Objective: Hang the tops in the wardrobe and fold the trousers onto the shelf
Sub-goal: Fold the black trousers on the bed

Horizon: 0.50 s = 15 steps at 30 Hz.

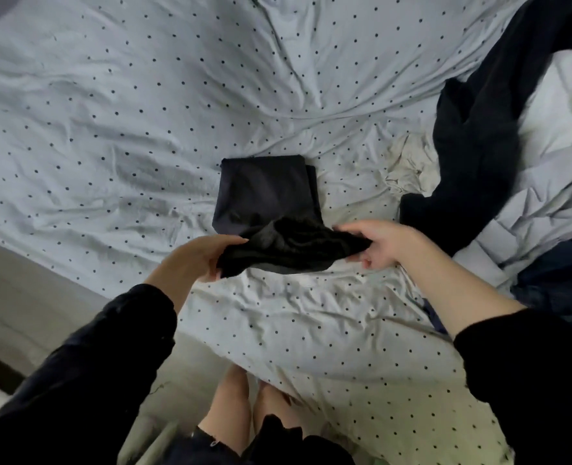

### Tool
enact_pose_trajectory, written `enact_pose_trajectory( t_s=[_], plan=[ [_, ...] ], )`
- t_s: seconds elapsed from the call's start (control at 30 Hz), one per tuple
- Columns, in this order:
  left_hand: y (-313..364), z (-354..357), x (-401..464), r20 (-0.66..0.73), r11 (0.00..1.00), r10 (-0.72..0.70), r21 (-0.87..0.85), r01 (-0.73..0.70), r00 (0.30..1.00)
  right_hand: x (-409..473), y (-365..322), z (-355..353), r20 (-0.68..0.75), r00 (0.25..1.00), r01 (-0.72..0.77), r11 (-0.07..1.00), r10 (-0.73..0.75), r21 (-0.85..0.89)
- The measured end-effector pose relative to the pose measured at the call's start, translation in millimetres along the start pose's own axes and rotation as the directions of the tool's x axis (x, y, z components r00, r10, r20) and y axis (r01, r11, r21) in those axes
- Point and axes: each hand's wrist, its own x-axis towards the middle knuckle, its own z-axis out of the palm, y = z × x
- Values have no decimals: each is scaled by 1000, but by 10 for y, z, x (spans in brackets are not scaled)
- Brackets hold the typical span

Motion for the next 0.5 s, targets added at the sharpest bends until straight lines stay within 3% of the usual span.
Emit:
enact_pose_trajectory(
  t_s=[0.1,0.2,0.27,0.37,0.5],
  plan=[
    [428,-165,122,14,975,81,-210,-76,997,78,-544,-105,91,990,96,986,-109,133],
    [701,-373,383,-34,937,186,-294,-188,982,384,-927,-102,24,977,206,965,-212,163],
    [700,-399,564,-139,932,278,-199,-302,950,601,-971,-34,-113,963,257,963,-247,85],
    [565,-393,928,-396,927,358,44,-372,846,984,-859,66,-316,899,286,953,-302,-99],
    [452,-397,1265,-347,934,350,205,-294,870,1360,-577,141,-450,849,238,961,-276,-142]
  ],
)
